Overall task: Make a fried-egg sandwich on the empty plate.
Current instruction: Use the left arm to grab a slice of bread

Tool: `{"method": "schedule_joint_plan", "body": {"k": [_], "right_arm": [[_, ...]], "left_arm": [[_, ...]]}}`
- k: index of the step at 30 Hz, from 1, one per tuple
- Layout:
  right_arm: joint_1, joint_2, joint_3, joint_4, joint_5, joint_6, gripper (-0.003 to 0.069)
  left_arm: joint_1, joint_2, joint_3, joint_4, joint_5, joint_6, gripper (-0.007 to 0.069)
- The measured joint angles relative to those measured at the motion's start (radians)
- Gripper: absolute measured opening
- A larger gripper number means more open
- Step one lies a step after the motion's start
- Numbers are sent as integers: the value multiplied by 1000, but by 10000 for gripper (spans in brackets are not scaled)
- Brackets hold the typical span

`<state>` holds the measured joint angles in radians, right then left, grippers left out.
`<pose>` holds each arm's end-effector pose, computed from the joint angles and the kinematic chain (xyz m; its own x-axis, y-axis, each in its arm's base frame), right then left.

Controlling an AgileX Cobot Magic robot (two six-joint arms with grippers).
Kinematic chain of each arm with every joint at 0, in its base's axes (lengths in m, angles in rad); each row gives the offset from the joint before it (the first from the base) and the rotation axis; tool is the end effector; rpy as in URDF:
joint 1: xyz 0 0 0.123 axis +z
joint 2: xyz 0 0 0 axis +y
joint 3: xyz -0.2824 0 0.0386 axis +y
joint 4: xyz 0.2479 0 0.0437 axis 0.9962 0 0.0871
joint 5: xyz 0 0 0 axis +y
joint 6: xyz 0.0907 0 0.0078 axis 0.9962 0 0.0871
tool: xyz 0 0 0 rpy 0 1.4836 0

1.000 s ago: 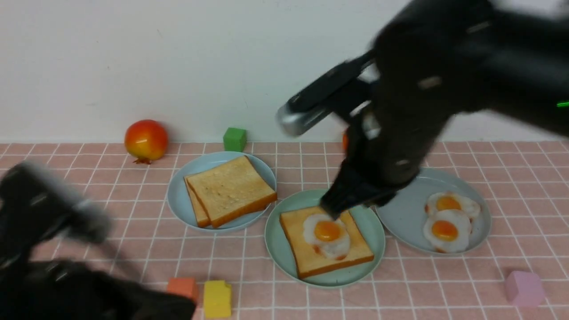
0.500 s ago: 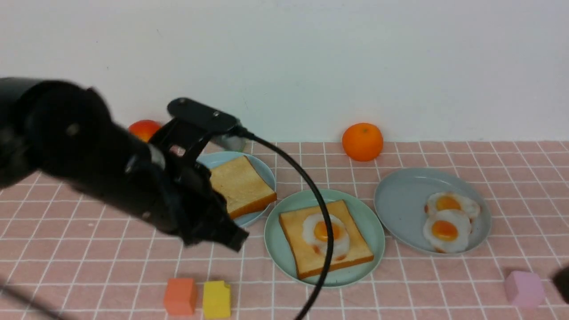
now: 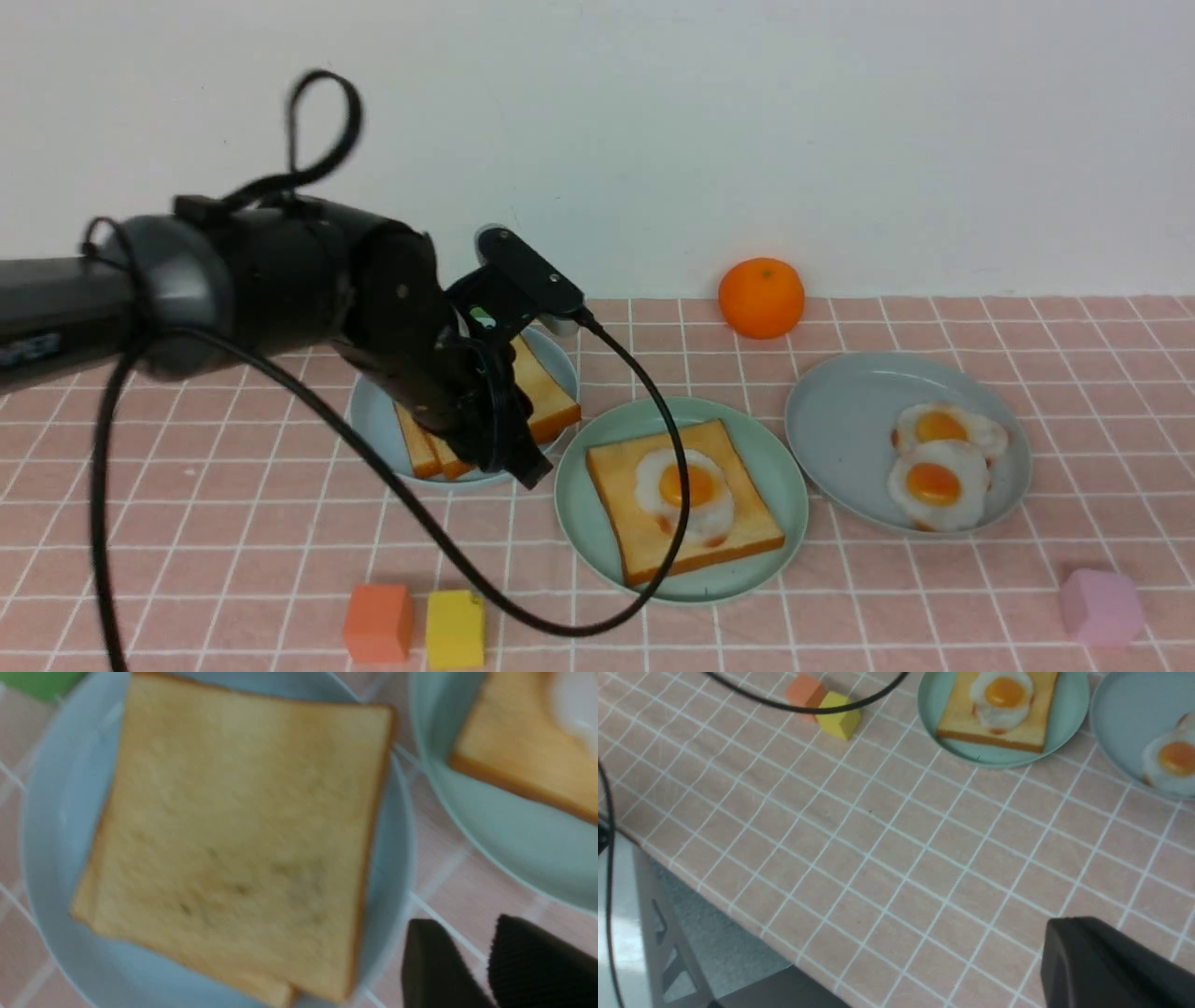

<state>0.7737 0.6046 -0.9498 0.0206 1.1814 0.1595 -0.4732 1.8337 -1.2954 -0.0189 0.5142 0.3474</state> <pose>0.0522 0.0534 0.3782 -0.5983 -0.3516 -0.7200 -0.6176 0.7748 0.1348 0.3535 -0.1820 0.2212 -0.5425 0.6428 -0.5408 0.6732 0.7177 0.1777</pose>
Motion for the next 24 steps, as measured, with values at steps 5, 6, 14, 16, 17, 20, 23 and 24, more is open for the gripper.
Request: {"method": "schedule_joint_plan", "body": {"k": [5, 6, 14, 16, 17, 20, 23, 24], "right_arm": [[0, 38, 0, 14, -1, 5, 10], [0, 42, 0, 16, -1, 15, 10], [0, 45, 0, 18, -2, 57, 10], [0, 45, 0, 18, -2, 60, 10], [0, 45, 0, 18, -2, 62, 10], [0, 45, 0, 18, -3, 67, 10], [0, 45, 0, 18, -3, 68, 10], [0, 45, 0, 17, -3, 69, 10]], "left_arm": [[0, 67, -23, 56, -91, 0, 325], [0, 81, -26, 67, -113, 0, 331], [8, 133, -28, 107, -192, -1, 335], [10, 141, -28, 116, -194, -6, 335], [12, 145, -29, 118, -195, -7, 335], [11, 158, -29, 122, -201, -10, 335], [11, 168, -29, 132, -212, -10, 335], [11, 169, -29, 137, -215, -10, 335]]}}
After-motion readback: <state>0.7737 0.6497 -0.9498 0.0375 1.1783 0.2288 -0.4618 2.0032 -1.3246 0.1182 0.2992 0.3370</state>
